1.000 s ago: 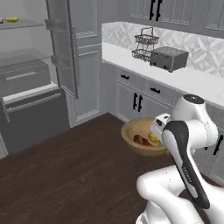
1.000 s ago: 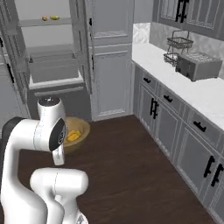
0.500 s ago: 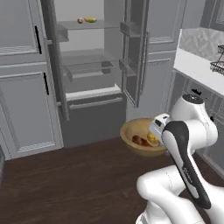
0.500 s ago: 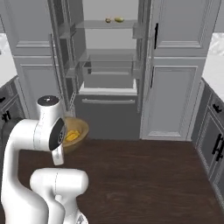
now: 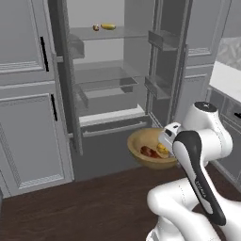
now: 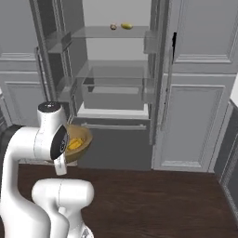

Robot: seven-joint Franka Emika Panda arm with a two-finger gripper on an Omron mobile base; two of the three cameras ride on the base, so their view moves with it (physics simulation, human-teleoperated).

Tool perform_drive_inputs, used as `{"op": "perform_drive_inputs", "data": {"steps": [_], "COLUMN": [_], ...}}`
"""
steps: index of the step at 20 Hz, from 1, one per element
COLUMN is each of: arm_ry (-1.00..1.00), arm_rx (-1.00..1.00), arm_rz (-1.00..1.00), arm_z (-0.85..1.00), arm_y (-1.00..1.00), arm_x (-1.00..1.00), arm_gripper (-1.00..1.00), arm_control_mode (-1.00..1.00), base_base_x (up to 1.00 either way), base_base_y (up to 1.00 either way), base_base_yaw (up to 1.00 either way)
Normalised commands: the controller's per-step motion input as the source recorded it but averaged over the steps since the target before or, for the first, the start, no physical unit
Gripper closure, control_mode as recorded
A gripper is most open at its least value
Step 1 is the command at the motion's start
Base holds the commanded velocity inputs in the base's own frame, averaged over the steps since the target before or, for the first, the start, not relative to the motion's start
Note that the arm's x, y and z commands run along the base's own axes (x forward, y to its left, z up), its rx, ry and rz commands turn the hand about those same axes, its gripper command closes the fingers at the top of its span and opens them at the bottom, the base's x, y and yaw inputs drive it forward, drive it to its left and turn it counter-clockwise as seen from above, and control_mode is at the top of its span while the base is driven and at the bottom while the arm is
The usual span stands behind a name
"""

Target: Pick the chicken drumstick and squash from their plates and place them in the bowl. Then put the bowl in the fridge.

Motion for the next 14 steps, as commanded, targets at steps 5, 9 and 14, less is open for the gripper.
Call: {"op": "perform_drive_inputs", "data": {"steps": [5, 9, 14], "arm_ry": [0.0, 0.0, 0.0], "arm_rx": [0.0, 0.0, 0.0], "arm_rz": [0.0, 0.0, 0.0], "arm_z": [0.0, 0.0, 0.0], "arm_y": [0.0, 0.0, 0.0], "arm_x": [0.0, 0.0, 0.0], "arm_gripper": [1.0, 1.0, 1.0], "arm_control_mode": [1.0, 1.0, 1.0], "base_base_x": [1.0, 1.0, 0.9], "base_base_y": [0.0, -0.03, -0.17], "base_base_yaw": [0.0, 0.0, 0.0]}}
